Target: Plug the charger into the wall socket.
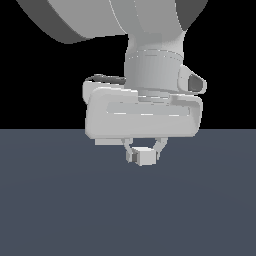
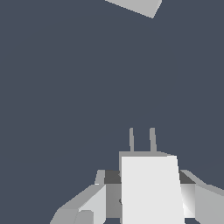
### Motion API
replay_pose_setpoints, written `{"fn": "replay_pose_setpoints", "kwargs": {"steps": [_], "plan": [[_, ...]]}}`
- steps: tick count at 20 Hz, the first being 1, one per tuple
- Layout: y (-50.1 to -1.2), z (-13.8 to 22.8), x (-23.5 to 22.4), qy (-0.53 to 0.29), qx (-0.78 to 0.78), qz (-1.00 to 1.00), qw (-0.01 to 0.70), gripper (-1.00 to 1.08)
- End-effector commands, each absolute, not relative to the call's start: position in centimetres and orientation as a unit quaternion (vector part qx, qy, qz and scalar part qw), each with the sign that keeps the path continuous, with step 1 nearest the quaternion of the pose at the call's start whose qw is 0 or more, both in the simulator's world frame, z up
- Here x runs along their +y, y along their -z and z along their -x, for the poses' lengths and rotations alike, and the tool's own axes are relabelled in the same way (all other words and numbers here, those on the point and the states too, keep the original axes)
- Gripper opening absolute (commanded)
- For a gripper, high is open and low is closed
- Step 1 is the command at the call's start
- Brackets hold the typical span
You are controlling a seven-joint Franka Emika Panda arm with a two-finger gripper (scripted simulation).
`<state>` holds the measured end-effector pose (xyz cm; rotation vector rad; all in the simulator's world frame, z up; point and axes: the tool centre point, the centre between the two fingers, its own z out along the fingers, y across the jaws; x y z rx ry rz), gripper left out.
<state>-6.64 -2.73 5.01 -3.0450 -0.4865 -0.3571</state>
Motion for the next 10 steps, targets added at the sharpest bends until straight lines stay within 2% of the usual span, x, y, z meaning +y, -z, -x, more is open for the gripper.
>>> {"fn": "replay_pose_setpoints", "kwargs": {"steps": [1, 10], "plan": [[-5.5, 6.2, -1.9, 0.116, -0.136, 0.984, 0.016, -1.0], [-7.0, 4.6, 1.0, 0.117, -0.069, 0.991, 0.009, -1.0]]}}
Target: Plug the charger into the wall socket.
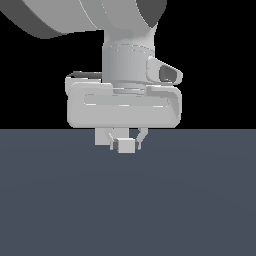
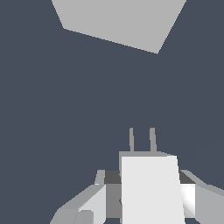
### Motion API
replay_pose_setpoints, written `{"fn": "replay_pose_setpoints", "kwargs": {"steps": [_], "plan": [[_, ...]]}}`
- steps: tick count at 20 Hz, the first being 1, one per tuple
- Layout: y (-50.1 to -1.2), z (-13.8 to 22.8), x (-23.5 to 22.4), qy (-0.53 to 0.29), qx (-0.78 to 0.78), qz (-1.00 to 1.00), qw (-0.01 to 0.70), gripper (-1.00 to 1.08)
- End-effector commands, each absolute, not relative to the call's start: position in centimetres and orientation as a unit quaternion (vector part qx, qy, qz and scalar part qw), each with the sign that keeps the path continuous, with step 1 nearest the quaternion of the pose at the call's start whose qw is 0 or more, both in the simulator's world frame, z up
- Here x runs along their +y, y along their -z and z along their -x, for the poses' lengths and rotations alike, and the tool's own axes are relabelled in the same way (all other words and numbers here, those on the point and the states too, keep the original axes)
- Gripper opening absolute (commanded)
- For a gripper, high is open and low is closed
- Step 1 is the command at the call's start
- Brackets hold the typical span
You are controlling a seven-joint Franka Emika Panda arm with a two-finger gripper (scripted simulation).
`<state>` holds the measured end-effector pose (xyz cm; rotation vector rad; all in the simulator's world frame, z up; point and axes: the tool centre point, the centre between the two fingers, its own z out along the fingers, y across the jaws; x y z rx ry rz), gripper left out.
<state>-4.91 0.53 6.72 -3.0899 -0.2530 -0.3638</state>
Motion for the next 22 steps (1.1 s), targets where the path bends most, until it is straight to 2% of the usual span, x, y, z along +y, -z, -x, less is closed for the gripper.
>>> {"fn": "replay_pose_setpoints", "kwargs": {"steps": [1, 22], "plan": [[-7.2, 4.4, 1.3, 0.117, -0.062, 0.991, 0.008, -1.0], [-9.8, 0.2, 5.7, 0.115, 0.065, 0.991, -0.008, -1.0]]}}
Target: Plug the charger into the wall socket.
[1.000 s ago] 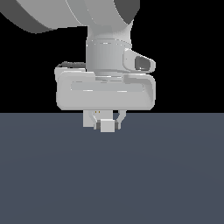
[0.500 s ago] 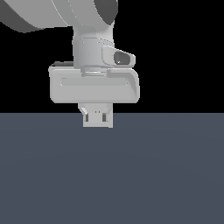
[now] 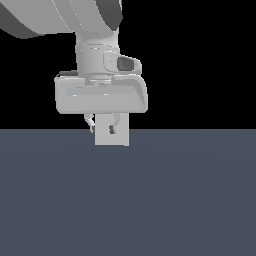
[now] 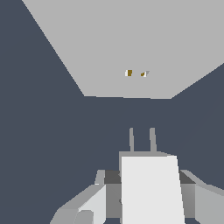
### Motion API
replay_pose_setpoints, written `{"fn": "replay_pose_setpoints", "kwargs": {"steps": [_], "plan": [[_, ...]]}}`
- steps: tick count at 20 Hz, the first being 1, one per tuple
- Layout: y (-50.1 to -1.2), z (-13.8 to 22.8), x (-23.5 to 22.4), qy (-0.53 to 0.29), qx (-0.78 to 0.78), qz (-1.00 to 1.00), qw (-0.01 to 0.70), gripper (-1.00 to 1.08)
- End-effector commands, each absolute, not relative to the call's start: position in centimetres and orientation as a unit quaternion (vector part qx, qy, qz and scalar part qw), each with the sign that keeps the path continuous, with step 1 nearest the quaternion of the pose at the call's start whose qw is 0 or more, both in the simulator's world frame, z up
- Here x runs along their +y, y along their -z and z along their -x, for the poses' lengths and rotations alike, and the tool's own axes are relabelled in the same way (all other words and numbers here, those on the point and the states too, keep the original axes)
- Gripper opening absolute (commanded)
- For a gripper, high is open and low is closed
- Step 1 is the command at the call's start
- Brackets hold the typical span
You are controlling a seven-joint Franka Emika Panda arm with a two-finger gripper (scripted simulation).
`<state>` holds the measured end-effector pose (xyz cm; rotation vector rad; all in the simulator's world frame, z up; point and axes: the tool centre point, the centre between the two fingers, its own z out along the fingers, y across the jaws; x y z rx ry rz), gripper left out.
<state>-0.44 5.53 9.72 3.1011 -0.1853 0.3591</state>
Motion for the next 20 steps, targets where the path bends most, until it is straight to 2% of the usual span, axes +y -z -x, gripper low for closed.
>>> {"fn": "replay_pose_setpoints", "kwargs": {"steps": [1, 14, 20], "plan": [[-9.9, 0.1, 5.7, -0.114, -0.068, -0.991, 0.008, -1.0], [-10.0, -0.3, 5.9, -0.114, -0.075, -0.991, 0.009, -1.0], [-10.0, -1.6, 5.7, -0.114, -0.075, -0.991, 0.009, -1.0]]}}
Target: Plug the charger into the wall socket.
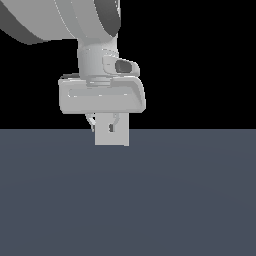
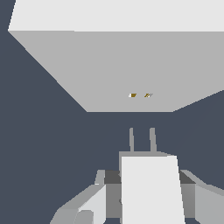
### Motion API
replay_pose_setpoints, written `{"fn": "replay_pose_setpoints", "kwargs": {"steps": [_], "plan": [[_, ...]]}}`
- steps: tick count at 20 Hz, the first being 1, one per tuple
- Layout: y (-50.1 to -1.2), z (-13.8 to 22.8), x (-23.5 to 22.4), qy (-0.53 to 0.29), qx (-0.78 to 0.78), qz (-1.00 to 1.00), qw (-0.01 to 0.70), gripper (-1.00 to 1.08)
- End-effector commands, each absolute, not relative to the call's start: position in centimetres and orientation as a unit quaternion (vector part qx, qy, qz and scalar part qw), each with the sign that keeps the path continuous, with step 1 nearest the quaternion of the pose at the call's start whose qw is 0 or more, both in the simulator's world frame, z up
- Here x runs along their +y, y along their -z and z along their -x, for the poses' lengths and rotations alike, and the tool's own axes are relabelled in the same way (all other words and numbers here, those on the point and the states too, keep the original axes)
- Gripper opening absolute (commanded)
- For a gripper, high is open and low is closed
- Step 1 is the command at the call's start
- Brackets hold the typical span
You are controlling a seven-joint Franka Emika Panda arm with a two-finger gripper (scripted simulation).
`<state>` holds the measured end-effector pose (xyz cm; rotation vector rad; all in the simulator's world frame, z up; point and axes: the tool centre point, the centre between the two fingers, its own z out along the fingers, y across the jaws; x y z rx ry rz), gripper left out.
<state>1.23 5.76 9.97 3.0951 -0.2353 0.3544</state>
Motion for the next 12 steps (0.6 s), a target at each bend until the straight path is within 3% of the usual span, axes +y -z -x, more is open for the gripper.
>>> {"fn": "replay_pose_setpoints", "kwargs": {"steps": [1, 12], "plan": [[-10.0, -2.0, 5.6, -0.114, -0.075, -0.991, 0.009, -1.0], [-10.0, -5.0, 5.2, -0.113, -0.076, -0.991, 0.008, -1.0]]}}
